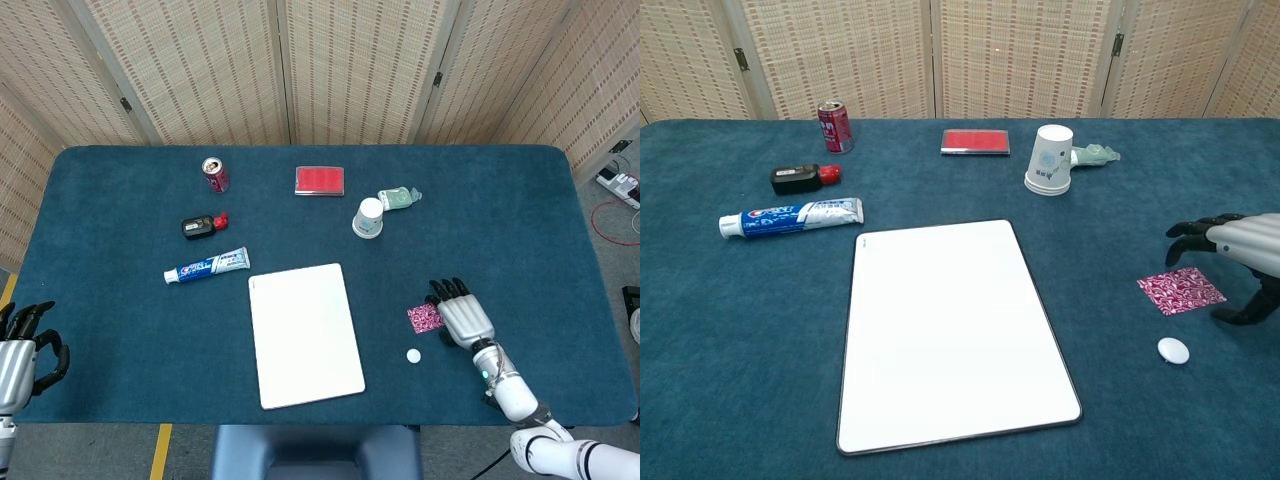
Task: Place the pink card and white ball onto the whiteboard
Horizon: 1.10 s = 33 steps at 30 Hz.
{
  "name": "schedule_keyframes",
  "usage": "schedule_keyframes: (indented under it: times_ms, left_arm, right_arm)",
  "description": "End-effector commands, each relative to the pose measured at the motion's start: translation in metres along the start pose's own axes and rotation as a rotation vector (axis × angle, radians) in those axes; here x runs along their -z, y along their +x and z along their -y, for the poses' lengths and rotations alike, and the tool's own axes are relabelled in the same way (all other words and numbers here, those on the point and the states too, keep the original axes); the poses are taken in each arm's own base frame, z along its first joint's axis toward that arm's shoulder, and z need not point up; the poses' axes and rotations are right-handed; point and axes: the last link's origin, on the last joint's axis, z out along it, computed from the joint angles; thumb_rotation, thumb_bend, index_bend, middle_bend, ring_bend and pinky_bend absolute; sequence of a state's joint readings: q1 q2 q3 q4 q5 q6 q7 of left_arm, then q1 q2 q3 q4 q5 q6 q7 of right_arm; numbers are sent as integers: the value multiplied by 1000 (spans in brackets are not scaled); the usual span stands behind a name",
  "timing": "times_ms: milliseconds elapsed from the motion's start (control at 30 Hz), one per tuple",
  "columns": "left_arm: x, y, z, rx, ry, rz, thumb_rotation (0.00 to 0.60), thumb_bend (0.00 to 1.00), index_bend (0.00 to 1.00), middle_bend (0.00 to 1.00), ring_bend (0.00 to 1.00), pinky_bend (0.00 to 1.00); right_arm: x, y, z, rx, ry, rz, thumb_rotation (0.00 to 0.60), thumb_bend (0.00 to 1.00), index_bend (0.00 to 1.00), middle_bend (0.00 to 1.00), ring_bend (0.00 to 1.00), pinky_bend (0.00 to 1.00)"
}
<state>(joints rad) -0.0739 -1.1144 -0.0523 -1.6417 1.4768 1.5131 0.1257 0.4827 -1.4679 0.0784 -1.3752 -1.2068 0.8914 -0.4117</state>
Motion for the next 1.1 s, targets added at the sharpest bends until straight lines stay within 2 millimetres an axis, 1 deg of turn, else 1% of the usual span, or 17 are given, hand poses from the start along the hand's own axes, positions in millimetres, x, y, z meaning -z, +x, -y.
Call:
schedule_keyframes:
  times_ms: [33, 400, 767, 1100]
  left_arm:
    - [1, 0, 1, 1, 3, 0, 600, 176, 207, 184, 159, 0]
    - [2, 0, 3, 1, 7, 1, 600, 176, 205, 184, 159, 0]
    - [2, -1, 4, 2, 12, 5, 600, 176, 205, 184, 159, 0]
    - [4, -2, 5, 5, 14, 8, 600, 177, 205, 184, 159, 0]
  right_arm:
    - [-2, -1, 1, 2, 1, 1, 600, 351, 255, 76, 39, 0]
    - [-8, 0, 2, 9, 1, -2, 600, 352, 267, 75, 39, 0]
    - [-8, -4, 4, 15, 4, 3, 600, 352, 267, 77, 41, 0]
    - [-7, -5, 4, 10, 2, -7, 600, 351, 333, 86, 53, 0]
